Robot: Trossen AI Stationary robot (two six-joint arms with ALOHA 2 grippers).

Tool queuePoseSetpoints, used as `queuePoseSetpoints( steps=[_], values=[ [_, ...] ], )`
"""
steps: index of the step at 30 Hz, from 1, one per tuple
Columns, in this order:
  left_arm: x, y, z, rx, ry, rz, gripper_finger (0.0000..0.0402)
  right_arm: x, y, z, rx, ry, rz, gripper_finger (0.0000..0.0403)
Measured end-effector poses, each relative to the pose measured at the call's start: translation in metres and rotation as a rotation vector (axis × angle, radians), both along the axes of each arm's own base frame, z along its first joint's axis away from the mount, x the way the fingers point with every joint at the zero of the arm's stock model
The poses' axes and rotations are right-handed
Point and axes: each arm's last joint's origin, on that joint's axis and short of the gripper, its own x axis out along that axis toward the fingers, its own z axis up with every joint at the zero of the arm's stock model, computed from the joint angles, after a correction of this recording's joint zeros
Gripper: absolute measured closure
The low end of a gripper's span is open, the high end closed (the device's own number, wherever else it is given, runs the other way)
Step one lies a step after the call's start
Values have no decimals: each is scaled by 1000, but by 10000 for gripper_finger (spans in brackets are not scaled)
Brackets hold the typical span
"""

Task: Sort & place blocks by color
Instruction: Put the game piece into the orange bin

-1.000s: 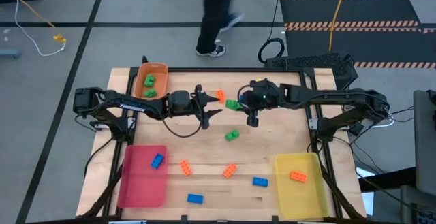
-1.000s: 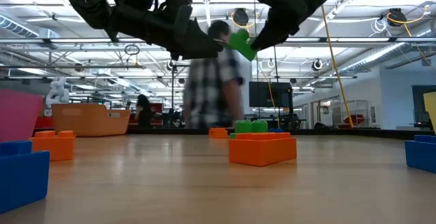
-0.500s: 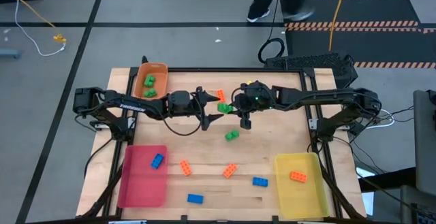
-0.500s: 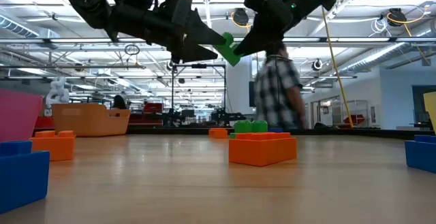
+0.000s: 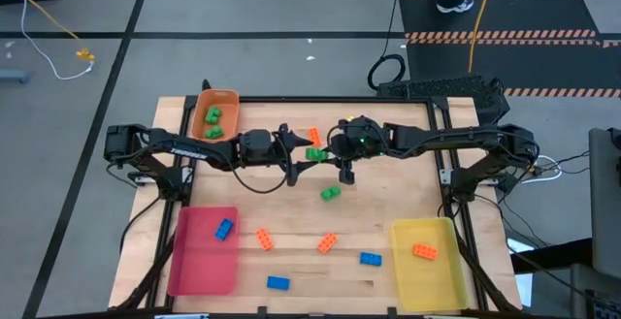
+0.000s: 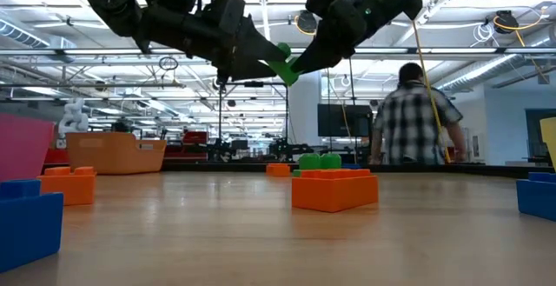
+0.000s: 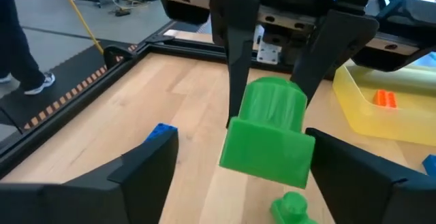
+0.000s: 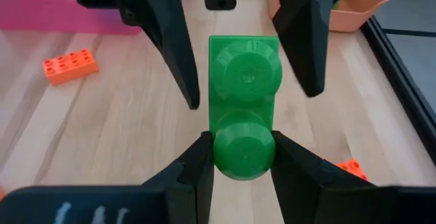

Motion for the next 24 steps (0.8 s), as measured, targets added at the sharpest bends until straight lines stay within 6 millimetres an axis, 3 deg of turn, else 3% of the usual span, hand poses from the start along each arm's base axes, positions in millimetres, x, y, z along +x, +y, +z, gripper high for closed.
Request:
queuePoseSetpoints(
  steps=[9, 15, 21, 24],
  values=[
    [0, -1, 0, 4, -1, -3, 162, 0, 0, 1, 14, -8, -12, 294],
    [0, -1, -2, 10, 26, -10, 274, 0, -1, 1, 30, -7, -28, 294],
    [0, -1, 0, 11, -1, -5, 287, 0, -1, 0, 38, -5, -31, 194],
    [1, -1, 2, 11, -23, -6, 375, 0, -1, 0, 38, 0, -34, 172]
  ],
)
